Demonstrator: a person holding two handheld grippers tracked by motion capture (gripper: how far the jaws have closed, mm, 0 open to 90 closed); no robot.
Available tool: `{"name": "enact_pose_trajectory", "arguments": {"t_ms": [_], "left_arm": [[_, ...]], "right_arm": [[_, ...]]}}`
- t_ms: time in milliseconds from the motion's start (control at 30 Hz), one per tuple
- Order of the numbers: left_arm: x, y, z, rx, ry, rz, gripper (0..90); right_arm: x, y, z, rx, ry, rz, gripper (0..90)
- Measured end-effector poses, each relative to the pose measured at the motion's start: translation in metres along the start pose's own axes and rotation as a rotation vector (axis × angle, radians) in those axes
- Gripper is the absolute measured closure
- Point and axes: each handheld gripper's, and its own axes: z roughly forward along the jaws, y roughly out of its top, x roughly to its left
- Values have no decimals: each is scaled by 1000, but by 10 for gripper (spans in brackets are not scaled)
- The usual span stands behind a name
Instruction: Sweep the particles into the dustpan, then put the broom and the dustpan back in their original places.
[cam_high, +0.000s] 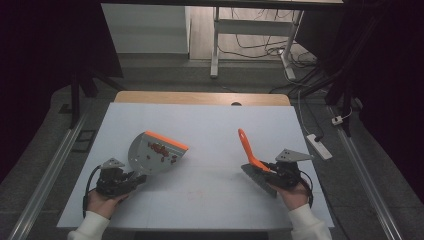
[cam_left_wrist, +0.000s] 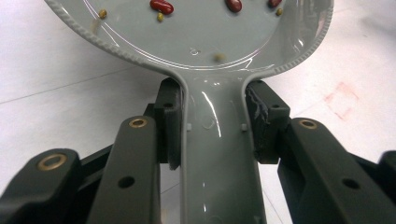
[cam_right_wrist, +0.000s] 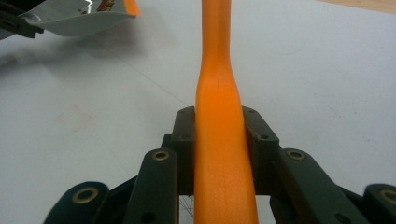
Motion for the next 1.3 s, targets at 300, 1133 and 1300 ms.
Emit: {"name": "enact_pose_trajectory", "arguments": {"t_ms": [300, 1133, 1300], "left_arm": [[-3, -4, -2, -28, 34, -39, 614], [-6, -8, 7, -16, 116, -102, 614], [-3, -10, 9, -16, 135, -125, 613]], "right_arm": [[6, -1, -6, 10, 12, 11, 699], [11, -6, -5, 61, 31, 24, 699], [11, -8, -5, 67, 27, 22, 699]]}}
